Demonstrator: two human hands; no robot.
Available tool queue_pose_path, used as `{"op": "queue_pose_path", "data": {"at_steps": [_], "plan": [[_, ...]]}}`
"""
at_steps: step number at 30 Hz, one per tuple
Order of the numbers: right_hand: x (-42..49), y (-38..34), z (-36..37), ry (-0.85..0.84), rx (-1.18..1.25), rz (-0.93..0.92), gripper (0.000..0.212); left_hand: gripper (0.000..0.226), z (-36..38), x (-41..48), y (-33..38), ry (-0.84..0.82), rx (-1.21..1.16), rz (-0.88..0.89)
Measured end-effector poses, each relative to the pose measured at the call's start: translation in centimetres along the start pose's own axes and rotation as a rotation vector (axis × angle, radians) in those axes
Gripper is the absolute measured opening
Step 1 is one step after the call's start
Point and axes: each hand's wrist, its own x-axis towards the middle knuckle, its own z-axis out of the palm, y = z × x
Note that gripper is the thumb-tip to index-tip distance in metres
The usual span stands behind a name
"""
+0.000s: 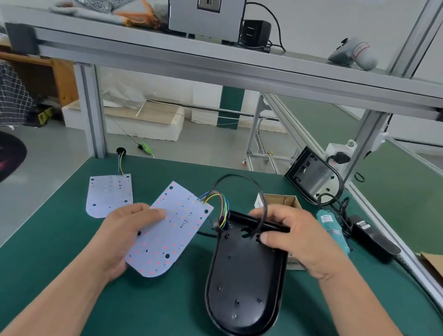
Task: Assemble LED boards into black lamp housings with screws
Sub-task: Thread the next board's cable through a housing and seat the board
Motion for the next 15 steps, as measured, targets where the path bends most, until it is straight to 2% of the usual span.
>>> {"op": "queue_pose_path", "data": {"at_steps": [5, 10, 12, 15], "plan": [[0.3, 0.7, -1.7, 0.132, 0.102, -0.042, 0.045, 0.030, -0.9, 0.5, 0.0, 0.135, 0.071, 0.070], [0.7, 1.0, -0.9, 0.184, 0.100, -0.012, 0.044, 0.017, -0.5, 0.4, -0.3, 0.076, 0.067, 0.071], [0.7, 1.1, -0.8, 0.185, 0.091, -0.006, 0.045, 0.026, -0.5, 0.5, -0.3, 0.129, 0.071, 0.093], [0.7, 1.0, -0.6, 0.205, 0.085, 0.007, 0.047, 0.022, -0.5, 0.4, 0.2, 0.199, 0.039, 0.156]]}}
